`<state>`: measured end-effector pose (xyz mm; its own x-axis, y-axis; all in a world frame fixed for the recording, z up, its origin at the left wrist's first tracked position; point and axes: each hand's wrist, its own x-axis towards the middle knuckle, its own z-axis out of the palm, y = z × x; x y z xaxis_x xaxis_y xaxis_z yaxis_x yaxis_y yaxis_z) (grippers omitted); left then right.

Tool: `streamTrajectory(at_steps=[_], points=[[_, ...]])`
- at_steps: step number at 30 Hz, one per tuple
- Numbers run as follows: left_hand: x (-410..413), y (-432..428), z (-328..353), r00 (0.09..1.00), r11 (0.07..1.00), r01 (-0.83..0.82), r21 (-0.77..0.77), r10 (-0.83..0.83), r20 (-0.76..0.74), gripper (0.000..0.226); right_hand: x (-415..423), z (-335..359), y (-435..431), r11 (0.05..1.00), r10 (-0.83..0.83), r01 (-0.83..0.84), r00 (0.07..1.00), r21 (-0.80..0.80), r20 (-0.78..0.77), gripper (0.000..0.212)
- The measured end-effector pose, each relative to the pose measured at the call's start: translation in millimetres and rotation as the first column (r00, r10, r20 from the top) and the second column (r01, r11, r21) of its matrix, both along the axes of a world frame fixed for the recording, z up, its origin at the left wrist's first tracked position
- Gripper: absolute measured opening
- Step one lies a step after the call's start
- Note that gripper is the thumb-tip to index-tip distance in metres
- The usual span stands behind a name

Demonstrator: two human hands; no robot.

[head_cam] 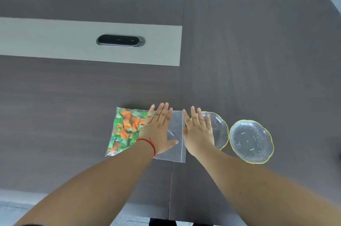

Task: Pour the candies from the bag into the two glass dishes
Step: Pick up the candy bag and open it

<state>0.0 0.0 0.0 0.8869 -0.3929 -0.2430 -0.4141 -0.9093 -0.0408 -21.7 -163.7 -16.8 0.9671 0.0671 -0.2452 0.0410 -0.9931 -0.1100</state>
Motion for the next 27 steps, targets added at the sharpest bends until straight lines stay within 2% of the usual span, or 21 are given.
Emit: streamTrajectory(at_steps=[4,6,10,14,16,18,21,22,23,25,27], points=[[-12.4,-15.7,-14.3,0.990,0.998,-0.015,0.056,0.023,-0.140,0.112,-8.4,-17.0,0.3,0.999,0.017,-0.019,0.998,-0.029,-0.056,0.059],[-18.9,-27.1,-22.9,0.979,0.998,-0.045,0.044,0.053,-0.199,0.107,-12.1,-25.2,1.0,0.999,0.039,-0.041,0.997,-0.034,-0.074,0.060],[-31.3,-47.7,-31.9,0.977,0.998,-0.053,0.027,0.057,-0.204,0.071,-18.3,-41.5,-2.6,0.995,0.064,-0.072,0.992,-0.075,-0.107,0.063],[-32.0,-63.5,-41.6,0.942,0.977,-0.182,0.110,0.205,-0.265,0.054,-25.4,-44.7,-8.1,0.995,0.098,-0.098,0.990,-0.001,-0.099,0.059],[-27.0,-66.3,-38.6,0.893,0.953,-0.286,0.096,0.301,-0.336,0.040,-28.3,-42.7,-11.2,0.995,0.092,-0.088,0.991,0.039,-0.101,0.065],[-20.9,-63.0,-32.3,0.823,0.925,-0.377,0.042,0.355,-0.442,0.034,-29.1,-40.2,-14.1,0.994,0.076,-0.073,0.996,0.076,-0.036,0.061],[-11.4,-49.4,-26.6,0.649,0.792,-0.606,-0.082,0.432,-0.626,0.031,-26.3,-27.9,-14.7,0.987,0.017,-0.034,0.995,0.156,0.103,0.057],[-7.1,-43.5,-21.6,0.582,0.721,-0.679,-0.134,0.419,-0.697,0.027,-23.4,-21.5,-13.1,0.981,-0.014,-0.006,0.995,0.195,0.101,0.058],[-5.2,-39.2,-9.5,0.519,0.609,-0.768,-0.200,0.407,-0.752,0.022,-19.8,-13.7,-10.9,0.969,-0.060,0.037,0.995,0.246,0.086,0.058],[-4.2,-29.6,11.3,0.518,0.467,-0.827,-0.314,0.414,-0.749,0.024,-10.9,5.7,-3.8,0.914,-0.180,0.145,0.982,0.380,0.058,0.053],[-3.8,-24.6,34.6,0.552,0.443,-0.815,-0.373,0.397,-0.734,0.027,1.1,27.5,3.6,0.822,-0.257,0.218,0.966,0.526,0.001,0.043]])
